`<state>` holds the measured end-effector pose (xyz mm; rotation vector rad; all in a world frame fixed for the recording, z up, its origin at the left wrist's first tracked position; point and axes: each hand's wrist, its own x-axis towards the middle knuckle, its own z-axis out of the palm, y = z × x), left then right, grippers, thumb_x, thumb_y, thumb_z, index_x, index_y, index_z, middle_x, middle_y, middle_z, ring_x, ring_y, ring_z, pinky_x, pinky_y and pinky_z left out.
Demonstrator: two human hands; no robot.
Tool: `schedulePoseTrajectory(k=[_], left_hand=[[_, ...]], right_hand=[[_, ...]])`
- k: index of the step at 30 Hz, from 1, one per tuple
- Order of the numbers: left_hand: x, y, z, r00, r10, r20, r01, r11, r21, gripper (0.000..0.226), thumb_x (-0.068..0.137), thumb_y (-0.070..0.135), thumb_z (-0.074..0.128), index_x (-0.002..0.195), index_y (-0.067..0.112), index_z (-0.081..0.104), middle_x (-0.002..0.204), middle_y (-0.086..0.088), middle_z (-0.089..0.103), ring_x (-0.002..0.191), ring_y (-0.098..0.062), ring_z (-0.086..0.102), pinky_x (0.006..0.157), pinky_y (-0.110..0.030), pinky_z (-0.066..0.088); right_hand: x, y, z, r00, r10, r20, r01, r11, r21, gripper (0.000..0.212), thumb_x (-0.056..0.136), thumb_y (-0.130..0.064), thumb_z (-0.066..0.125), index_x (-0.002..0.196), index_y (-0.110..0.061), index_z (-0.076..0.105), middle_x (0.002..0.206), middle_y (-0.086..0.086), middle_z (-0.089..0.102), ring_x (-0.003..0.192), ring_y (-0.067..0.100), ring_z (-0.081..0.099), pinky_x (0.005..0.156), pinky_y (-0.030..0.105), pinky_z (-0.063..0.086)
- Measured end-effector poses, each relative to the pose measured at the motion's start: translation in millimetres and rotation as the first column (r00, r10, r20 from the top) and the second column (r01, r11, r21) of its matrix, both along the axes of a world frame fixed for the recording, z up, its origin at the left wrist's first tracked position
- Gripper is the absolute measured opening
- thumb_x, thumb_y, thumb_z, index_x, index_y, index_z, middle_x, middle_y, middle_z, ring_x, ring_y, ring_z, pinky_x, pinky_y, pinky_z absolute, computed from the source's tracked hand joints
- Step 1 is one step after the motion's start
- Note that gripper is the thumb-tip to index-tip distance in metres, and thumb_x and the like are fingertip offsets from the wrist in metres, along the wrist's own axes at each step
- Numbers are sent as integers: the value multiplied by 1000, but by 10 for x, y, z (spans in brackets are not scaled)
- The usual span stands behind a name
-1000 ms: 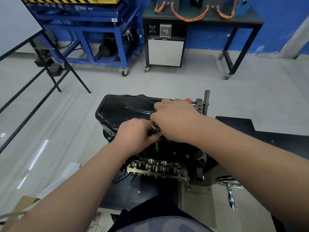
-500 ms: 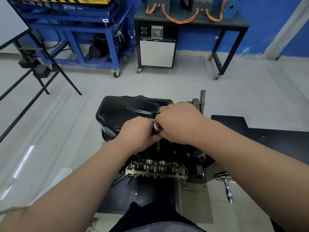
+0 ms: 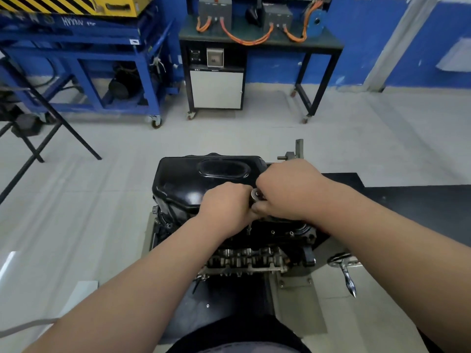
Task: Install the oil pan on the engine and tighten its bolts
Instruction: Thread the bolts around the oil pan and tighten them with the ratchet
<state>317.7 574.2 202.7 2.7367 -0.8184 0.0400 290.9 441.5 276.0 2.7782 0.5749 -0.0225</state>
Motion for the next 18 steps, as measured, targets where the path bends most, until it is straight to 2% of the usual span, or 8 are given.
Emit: schedulePoseTrajectory(k=[2,4,6,8,9,11,14,18], left_hand=[[-8,-5,-10,1000,2,4,-2,1000,22,19,78,39,45,67,25,40,62,5,47,67,-22,47,54,-27,32],[0,8,-6,1000,-13,-20,13,1000,17,26,80,38,45,61,24,35,58,7,40,65,-21,45,55,-27,32],[21,30,0,999,-41,-21,41,999,-13,35,83,43,45,56,25,32,59,5,46,66,-22,48,55,-28,34],[8,52,-4,998,-58,-1,58,998,-32,35,84,46,46,59,24,35,66,3,56,68,-23,53,54,-28,34],[-8,52,-12,998,-54,14,54,998,-41,32,84,47,46,62,24,37,68,3,59,69,-22,56,53,-27,34],[-46,33,-21,999,-21,33,22,999,-44,31,83,49,46,64,24,39,65,3,59,66,-22,56,51,-26,32],[-65,10,-42,999,27,27,-27,1000,-12,37,79,46,44,55,22,30,51,6,40,57,-20,44,46,-25,23],[-63,30,-39,1000,24,20,-25,999,27,34,79,48,39,56,24,30,53,7,36,59,-18,41,46,-25,20]], right_hand=[[-45,62,-10,996,-92,-1,92,996,5,43,81,-50,46,55,-19,33,57,-3,35,46,15,34,46,24,23],[-54,81,-17,992,-127,-27,127,991,31,40,82,-48,46,57,-19,37,60,-3,41,49,14,38,46,24,24],[-26,76,-3,993,-89,-74,93,995,45,29,86,-42,47,70,-19,49,78,-2,55,67,20,55,52,27,33],[6,52,26,995,-20,-98,24,999,42,18,89,-33,48,93,-20,60,98,-1,57,88,23,59,59,31,40],[16,43,33,995,11,-99,-8,999,34,18,89,-30,48,99,-21,60,100,-2,56,91,23,59,61,32,42],[21,38,35,995,24,-96,-22,1000,19,18,87,-34,49,93,-21,60,94,-2,56,85,24,59,58,30,40],[-1,48,2,997,-13,-76,13,1000,9,30,84,-48,46,69,-22,47,68,-4,45,67,25,54,47,25,26],[-17,47,-43,998,-14,-64,16,1000,20,34,83,-52,47,67,-22,47,63,-4,38,62,23,52,45,25,22]])
